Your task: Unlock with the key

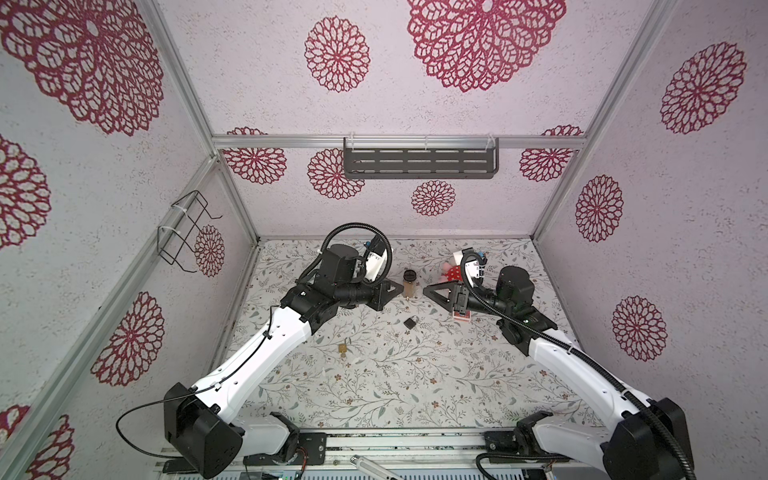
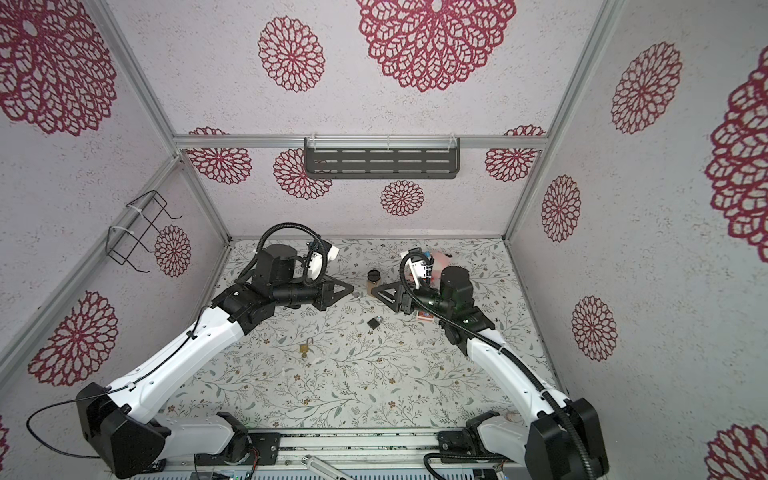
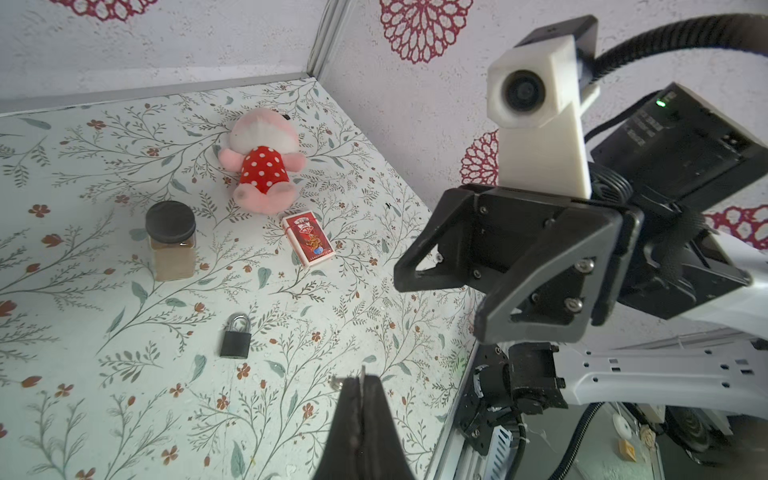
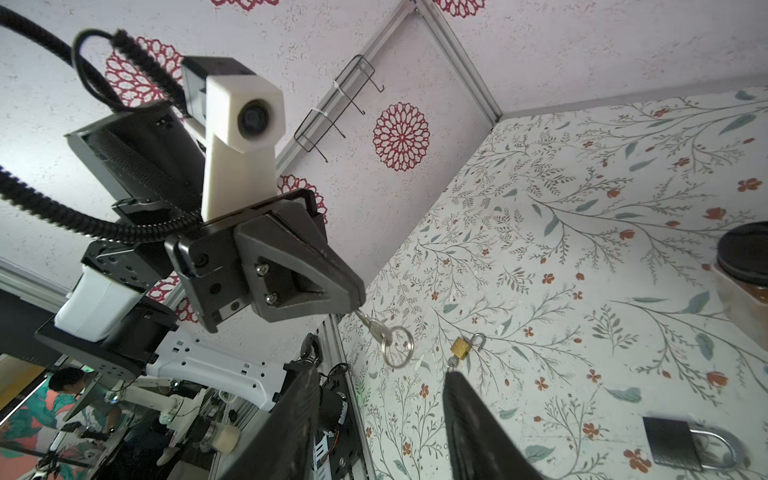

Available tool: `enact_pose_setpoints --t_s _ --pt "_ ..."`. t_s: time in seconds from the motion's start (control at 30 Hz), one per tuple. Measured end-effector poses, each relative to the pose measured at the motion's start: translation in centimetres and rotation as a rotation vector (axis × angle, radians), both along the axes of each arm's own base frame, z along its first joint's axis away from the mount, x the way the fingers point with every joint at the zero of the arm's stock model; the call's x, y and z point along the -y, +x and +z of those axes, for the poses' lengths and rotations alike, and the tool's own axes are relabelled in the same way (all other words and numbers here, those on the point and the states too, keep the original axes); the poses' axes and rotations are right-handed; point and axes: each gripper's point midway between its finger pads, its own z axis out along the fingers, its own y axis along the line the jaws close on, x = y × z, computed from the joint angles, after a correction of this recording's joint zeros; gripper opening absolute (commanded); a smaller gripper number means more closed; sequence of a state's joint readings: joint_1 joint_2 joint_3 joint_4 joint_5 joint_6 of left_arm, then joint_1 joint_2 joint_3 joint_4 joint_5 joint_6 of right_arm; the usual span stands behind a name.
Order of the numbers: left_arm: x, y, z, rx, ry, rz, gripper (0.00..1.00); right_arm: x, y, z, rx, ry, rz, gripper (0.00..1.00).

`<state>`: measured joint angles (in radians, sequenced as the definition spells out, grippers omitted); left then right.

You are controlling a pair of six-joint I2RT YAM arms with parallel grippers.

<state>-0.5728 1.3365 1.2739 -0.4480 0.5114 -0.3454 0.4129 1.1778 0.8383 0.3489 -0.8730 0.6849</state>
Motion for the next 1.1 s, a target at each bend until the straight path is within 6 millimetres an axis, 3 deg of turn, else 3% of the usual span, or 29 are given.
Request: enact_pose_setpoints --t_s 0.33,0.7,1.1 --pt "1.0 0.0 0.2 0.017 0.019 -0.082 0.00 -1.1 -0.3 -0.1 0.032 0.025 0.089 0.44" --pt "1.2 0.0 0.8 0.032 0.019 -0.102 0.00 -2.6 -0.5 -1.8 0.001 0.024 0.169 0.31" --pt "1.5 0.1 0.1 0.020 0.032 -0.118 0.00 -3.5 -0.3 -1.5 0.019 0.044 0.209 0.17"
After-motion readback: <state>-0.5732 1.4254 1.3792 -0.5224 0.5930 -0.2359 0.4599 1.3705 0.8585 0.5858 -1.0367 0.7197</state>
